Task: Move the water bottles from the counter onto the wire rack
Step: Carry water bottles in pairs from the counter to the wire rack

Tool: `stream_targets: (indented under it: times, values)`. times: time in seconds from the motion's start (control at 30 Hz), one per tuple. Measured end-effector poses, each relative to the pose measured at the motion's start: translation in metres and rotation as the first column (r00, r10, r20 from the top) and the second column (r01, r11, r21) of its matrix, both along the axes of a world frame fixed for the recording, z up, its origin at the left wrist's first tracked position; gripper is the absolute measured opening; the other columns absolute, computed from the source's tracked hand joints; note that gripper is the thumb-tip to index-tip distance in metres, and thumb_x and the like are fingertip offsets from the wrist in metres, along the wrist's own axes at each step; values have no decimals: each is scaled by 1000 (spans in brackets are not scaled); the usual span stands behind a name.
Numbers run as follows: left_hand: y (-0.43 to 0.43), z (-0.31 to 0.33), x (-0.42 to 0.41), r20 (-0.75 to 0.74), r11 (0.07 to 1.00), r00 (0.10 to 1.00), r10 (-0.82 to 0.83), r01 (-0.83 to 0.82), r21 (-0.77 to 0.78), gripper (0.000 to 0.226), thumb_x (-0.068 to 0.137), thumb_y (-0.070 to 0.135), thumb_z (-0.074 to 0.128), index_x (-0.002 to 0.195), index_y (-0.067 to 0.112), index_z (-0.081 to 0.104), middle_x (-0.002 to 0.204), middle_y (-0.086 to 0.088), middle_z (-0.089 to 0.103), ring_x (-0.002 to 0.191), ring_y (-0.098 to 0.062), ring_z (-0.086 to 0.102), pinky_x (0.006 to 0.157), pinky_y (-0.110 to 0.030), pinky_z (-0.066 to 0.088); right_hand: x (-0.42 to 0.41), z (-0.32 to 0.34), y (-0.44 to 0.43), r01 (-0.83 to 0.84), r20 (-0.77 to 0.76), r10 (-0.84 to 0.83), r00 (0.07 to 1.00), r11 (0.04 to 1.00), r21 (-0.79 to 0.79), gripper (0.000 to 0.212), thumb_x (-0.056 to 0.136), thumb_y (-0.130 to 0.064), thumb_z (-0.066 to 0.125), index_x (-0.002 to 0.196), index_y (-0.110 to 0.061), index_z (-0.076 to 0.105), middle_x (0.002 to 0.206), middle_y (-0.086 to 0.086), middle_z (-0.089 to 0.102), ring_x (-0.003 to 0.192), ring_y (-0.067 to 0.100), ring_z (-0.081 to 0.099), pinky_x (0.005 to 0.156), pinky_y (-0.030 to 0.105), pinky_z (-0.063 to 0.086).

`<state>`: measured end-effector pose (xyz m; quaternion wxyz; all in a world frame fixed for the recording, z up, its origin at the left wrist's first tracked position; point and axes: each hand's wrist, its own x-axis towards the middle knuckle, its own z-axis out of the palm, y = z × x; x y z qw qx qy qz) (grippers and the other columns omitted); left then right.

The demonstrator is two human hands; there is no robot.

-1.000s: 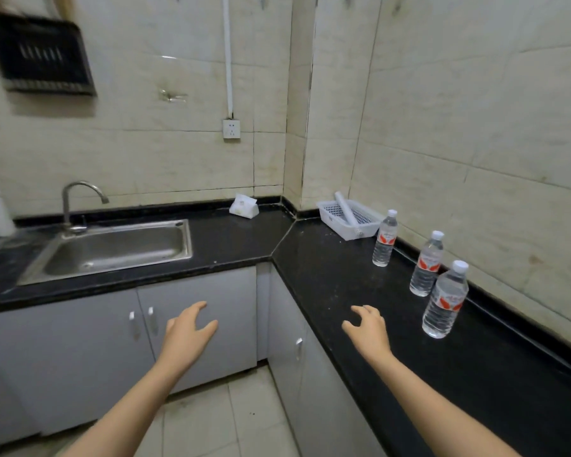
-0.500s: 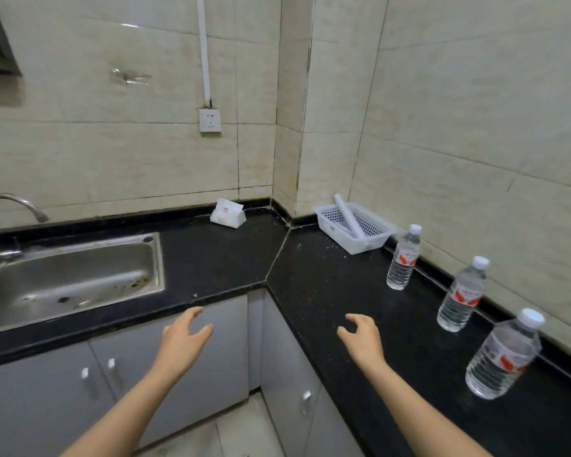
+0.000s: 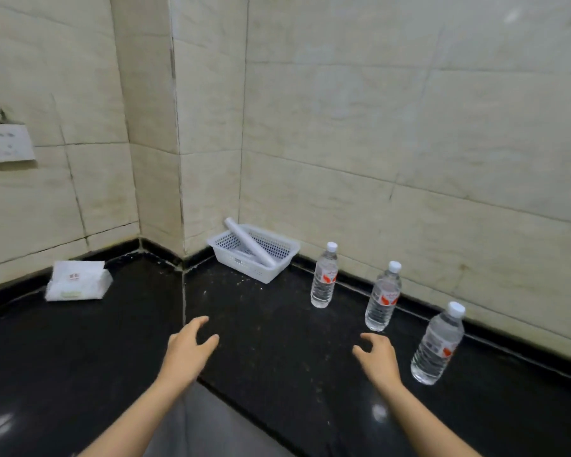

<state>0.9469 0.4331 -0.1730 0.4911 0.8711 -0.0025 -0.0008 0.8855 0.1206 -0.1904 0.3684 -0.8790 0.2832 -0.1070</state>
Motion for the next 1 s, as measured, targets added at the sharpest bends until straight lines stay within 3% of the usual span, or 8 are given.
stream_targets:
  times: [0.33,0.5,0.7,0.9,1.0]
  values:
    - [-88,-46,69,-143,948,938,-315,307,-78,45,85,15,59,128,6,49,133,-16,53,123,-36,45,102,-41,36,-33,-2,-18,249,-95,-253,963,967,-56,39,78,-16,61,116,-6,61,121,13,60,113,26,55,96,31,41]
    - [-144,-54,102,-171,913,897,-408,401,-75,48,84,15,60,130,7,47,136,-16,51,125,-37,44,106,-43,35,-10,-4,-42,280,-93,-281,955,960,-24,42,83,-15,60,123,-6,53,129,12,52,122,23,48,99,25,34]
    - [-200,-54,170,-184,912,895,-407,408,-37,62,83,18,62,138,10,35,142,-13,43,129,-36,39,107,-46,34,65,-30,-95,292,-55,-288,956,951,106,56,81,-14,63,133,-7,42,136,17,46,127,27,44,105,34,34]
    - [-259,-45,228,-225,906,877,-423,416,-80,91,72,15,76,145,14,20,148,-12,34,132,-32,37,109,-44,33,145,-45,-161,358,-20,-372,928,876,323,95,68,-11,78,143,-8,20,146,18,35,134,29,35,108,39,33]
    - [-282,-51,246,-255,904,867,-428,412,-114,102,68,9,78,146,14,13,149,-14,32,130,-30,40,105,-41,35,171,-57,-186,300,34,-347,937,853,427,99,60,-1,81,140,-8,23,135,11,46,126,29,44,107,43,37]
